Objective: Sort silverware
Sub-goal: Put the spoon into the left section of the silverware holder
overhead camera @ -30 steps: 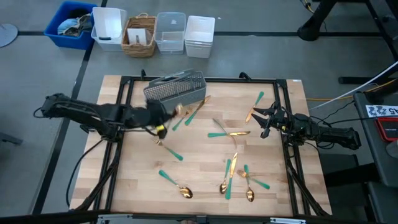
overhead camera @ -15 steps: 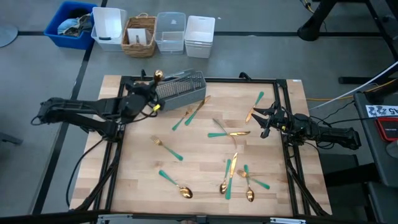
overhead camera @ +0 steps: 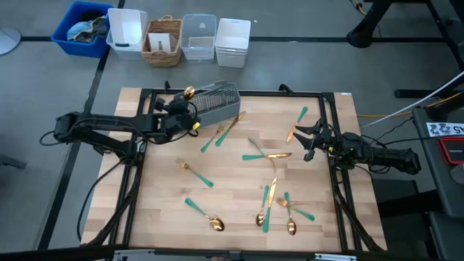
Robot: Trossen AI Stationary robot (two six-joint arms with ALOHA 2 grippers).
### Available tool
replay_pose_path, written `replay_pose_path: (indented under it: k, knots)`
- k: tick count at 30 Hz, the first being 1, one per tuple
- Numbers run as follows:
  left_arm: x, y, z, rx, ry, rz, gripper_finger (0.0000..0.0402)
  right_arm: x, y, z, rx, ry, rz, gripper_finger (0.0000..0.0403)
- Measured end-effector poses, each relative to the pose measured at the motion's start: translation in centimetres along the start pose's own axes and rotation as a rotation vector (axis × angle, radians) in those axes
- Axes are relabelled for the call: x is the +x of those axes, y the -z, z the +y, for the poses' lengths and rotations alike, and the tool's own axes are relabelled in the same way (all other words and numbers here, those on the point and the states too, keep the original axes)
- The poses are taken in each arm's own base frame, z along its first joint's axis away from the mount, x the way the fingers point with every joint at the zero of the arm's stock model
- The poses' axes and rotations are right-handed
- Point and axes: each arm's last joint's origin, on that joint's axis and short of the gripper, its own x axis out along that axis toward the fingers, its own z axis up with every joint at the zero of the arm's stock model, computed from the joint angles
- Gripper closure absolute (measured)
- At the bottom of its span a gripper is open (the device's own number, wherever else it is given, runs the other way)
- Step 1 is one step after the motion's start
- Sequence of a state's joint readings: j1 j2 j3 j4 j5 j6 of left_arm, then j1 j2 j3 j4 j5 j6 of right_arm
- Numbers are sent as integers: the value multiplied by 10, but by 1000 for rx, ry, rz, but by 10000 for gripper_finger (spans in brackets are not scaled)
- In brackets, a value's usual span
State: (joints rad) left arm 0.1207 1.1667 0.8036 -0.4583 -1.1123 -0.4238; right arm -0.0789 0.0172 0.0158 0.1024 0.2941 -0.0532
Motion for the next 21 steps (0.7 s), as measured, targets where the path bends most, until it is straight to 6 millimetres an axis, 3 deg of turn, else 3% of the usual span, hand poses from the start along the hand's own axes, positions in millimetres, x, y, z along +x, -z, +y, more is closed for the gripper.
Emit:
replay_pose_path:
  k: [14,21]
  knots:
    - [21,31,-40,-148,-140,-1,388,0,0,0,0,0,0,267]
    - [19,44,-45,-116,-145,25,386,0,0,0,0,0,0,267]
